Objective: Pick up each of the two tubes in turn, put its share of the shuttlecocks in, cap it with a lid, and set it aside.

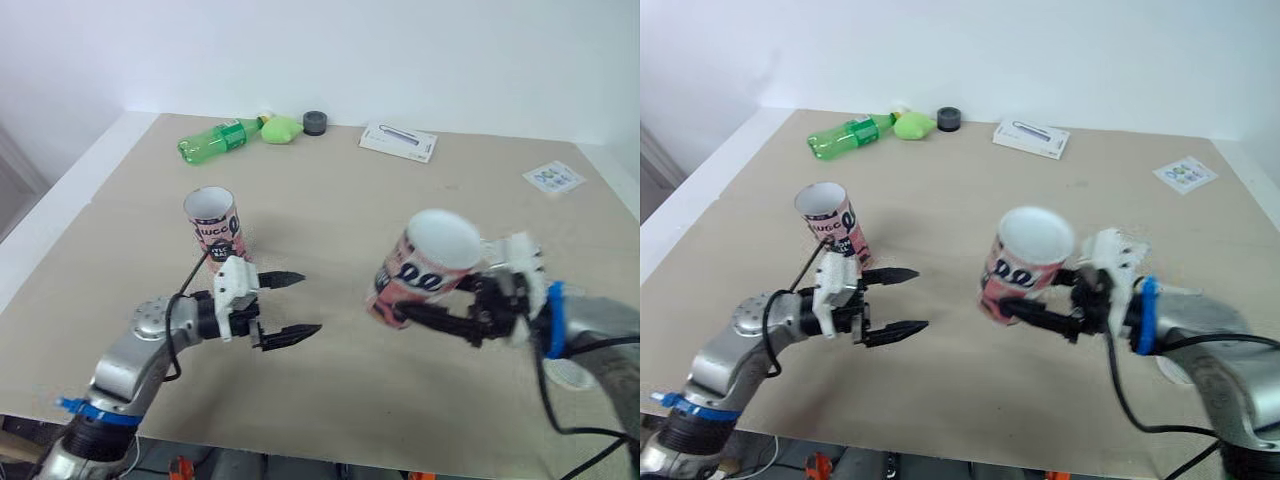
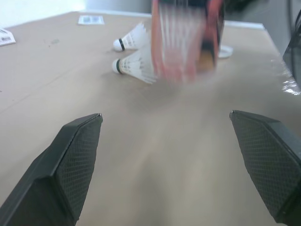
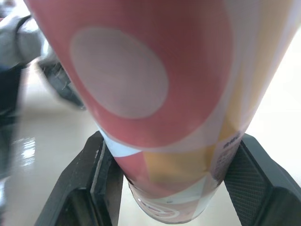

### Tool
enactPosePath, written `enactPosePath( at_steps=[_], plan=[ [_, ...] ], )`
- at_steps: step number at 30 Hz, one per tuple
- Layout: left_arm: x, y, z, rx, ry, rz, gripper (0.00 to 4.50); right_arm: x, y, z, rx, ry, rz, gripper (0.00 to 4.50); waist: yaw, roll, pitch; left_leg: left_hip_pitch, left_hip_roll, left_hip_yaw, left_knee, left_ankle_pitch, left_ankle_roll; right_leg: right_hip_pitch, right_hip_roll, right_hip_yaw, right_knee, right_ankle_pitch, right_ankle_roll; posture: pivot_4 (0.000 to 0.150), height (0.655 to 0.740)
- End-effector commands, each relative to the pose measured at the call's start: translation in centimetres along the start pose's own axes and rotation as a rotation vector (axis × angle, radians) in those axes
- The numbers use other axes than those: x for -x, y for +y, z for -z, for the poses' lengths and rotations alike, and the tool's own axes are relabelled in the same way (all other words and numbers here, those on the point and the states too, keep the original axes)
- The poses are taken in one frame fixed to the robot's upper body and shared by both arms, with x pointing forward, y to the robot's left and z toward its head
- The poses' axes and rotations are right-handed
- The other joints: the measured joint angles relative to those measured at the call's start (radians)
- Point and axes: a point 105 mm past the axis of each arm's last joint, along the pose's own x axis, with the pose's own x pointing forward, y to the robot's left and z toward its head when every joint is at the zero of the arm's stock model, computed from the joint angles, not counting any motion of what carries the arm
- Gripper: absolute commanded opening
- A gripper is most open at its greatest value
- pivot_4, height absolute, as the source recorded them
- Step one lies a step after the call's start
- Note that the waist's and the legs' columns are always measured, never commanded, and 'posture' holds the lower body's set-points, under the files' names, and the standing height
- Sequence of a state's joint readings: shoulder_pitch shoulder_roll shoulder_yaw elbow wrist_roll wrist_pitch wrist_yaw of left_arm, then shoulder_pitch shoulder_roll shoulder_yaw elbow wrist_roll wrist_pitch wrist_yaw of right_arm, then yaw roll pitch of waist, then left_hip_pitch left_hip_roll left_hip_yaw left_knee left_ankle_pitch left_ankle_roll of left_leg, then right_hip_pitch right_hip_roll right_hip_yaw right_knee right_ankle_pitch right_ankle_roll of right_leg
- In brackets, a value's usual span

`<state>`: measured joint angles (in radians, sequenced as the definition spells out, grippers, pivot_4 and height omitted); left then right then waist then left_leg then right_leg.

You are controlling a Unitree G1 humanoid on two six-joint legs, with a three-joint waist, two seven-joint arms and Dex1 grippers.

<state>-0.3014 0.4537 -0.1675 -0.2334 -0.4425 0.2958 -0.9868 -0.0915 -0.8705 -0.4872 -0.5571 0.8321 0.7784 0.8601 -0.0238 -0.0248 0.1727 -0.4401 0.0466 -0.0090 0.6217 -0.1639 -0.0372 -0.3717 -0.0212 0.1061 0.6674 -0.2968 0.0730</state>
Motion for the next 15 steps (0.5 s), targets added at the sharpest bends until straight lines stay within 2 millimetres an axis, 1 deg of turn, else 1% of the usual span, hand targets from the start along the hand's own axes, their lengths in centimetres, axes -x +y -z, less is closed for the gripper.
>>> enactPosePath(
  at_steps=[1, 2, 4, 5, 6, 7, 10, 12, 15],
  plan=[
    [-1.2, 0.6, -0.4, -0.029, -0.012, 0.002, 4.5, 3.3, -3.2, -2.6, 0.053, -0.068, 0.238, 2.76, 0.001, -0.001, 0.0, 0.0, 0.0, 0.0, 0.0, 0.0, 0.0, 0.0, 0.0, 0.0, 0.0, 0.0, 0.0, 0.15, 0.7294],
    [-1.6, 0.7, -0.3, -0.029, -0.011, 0.014, 4.5, 4.6, -4.9, -2.6, 0.048, -0.06, 0.357, 2.76, 0.001, -0.001, 0.0, 0.0, 0.0, 0.0, 0.0, 0.0, 0.0, 0.0, 0.0, 0.0, 0.0, 0.0, 0.0, 0.15, 0.7294],
    [-2.5, 1.1, 0.0, -0.057, 0.001, 0.029, 4.5, 7.1, -7.5, -2.3, 0.043, -0.037, 0.562, 2.76, 0.001, -0.001, 0.0, 0.0, 0.0, 0.0, 0.0, 0.0, 0.0, 0.0, 0.0, 0.001, 0.0, 0.0, 0.0, 0.15, 0.7294],
    [-2.8, 1.3, 0.0, -0.06, 0.003, 0.034, 4.5, 8.0, -8.4, -2.1, 0.046, -0.019, 0.64, 2.76, 0.001, 0.0, 0.0, 0.0, 0.0, 0.0, 0.0, 0.0, 0.0, 0.0, 0.0, 0.0, 0.0, 0.001, 0.0, 0.15, 0.7294],
    [-2.9, 1.5, 0.1, -0.063, 0.003, 0.035, 4.5, 8.5, -8.8, -1.9, 0.052, -0.009, 0.682, 2.76, 0.001, 0.0, -0.001, 0.0, 0.0, 0.0, 0.0, 0.0, 0.0, 0.0, 0.0, 0.001, 0.0, 0.001, -0.001, 0.15, 0.7294],
    [-3.3, 1.7, 0.1, -0.074, 0.007, 0.041, 4.5, 9.5, -9.6, -1.5, 0.036, -0.001, 0.756, 2.76, 0.0, 0.0, -0.001, 0.0, -0.001, 0.001, 0.0, 0.0, 0.0, 0.0, 0.0, 0.001, 0.0, 0.002, -0.002, 0.15, 0.7294],
    [-3.9, 2.1, 0.2, -0.08, 0.012, 0.067, 4.5, 11.5, -10.9, -0.7, -0.004, 0.005, 0.921, 2.76, -0.001, 0.002, -0.001, 0.0, 0.0, 0.001, -0.001, 0.0, 0.0, -0.001, 0.0, 0.002, 0.0, 0.002, -0.002, 0.15, 0.7294],
    [-4.4, 2.4, 0.0, -0.079, 0.015, 0.08, 4.5, 13.2, -12.3, 0.4, -0.039, 0.021, 1.084, 2.76, -0.001, 0.002, -0.001, 0.0, 0.0, 0.001, -0.001, 0.0, 0.0, -0.001, 0.001, 0.002, 0.0, 0.002, -0.002, 0.15, 0.7294],
    [-5.3, 3.0, -0.2, -0.099, 0.017, 0.075, 4.5, 15.5, -13.9, 2.3, -0.124, 0.036, 1.268, 2.76, -0.001, 0.002, -0.001, 0.0, -0.001, 0.001, 0.0, 0.0, 0.0, -0.001, 0.0, 0.003, 0.0, 0.002, -0.002, 0.15, 0.7294]
  ],
)
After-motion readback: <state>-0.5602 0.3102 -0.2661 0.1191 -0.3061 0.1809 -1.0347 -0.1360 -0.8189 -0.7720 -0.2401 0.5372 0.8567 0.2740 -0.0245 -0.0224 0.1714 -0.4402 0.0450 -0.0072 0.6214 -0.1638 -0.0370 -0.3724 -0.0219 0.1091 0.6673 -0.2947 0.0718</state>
